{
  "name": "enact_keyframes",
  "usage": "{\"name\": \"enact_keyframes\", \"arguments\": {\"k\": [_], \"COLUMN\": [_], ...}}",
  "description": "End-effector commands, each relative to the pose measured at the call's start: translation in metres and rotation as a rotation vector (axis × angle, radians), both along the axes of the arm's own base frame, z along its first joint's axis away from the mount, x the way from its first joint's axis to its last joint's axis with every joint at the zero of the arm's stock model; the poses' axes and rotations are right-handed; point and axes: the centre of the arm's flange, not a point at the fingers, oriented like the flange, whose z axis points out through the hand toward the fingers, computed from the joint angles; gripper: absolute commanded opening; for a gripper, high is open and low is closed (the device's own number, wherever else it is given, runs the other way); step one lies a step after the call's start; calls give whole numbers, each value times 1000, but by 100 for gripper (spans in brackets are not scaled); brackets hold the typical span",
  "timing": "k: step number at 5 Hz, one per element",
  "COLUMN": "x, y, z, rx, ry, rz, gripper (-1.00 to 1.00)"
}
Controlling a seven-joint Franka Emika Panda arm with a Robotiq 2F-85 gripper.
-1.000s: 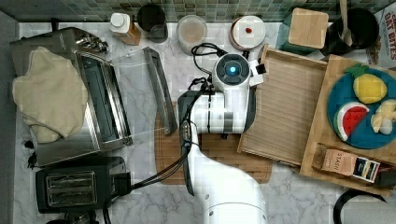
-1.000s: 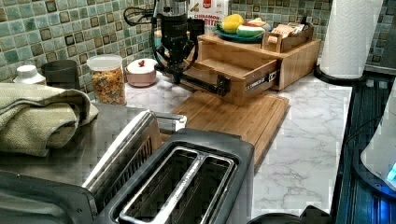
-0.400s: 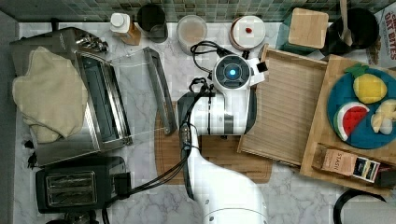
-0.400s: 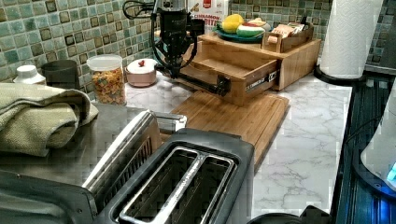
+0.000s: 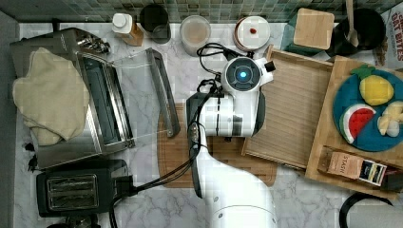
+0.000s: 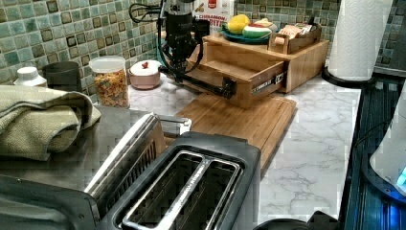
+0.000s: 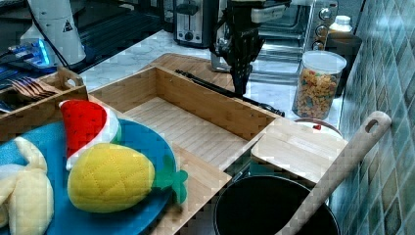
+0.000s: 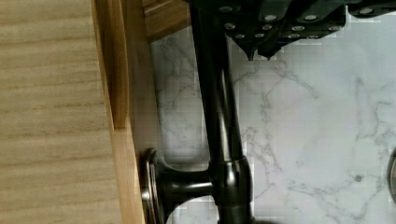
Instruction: Close the drawer.
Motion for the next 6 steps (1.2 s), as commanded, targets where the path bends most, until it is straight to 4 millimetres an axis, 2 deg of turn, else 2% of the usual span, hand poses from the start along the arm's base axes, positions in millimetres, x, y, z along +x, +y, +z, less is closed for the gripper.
{"name": "enact_keyframes", "arguments": {"k": [1,3,5,6], "x": [-3,-12,-25,-42], "y": [-34,-106,-182,-227], "z": [17,11,20,23], "rx": [-47,-109,-99,-86], "ry": [9,-28,2,24], "rz": [2,49,31,3], "gripper": [-100,-100,-100,-100]}}
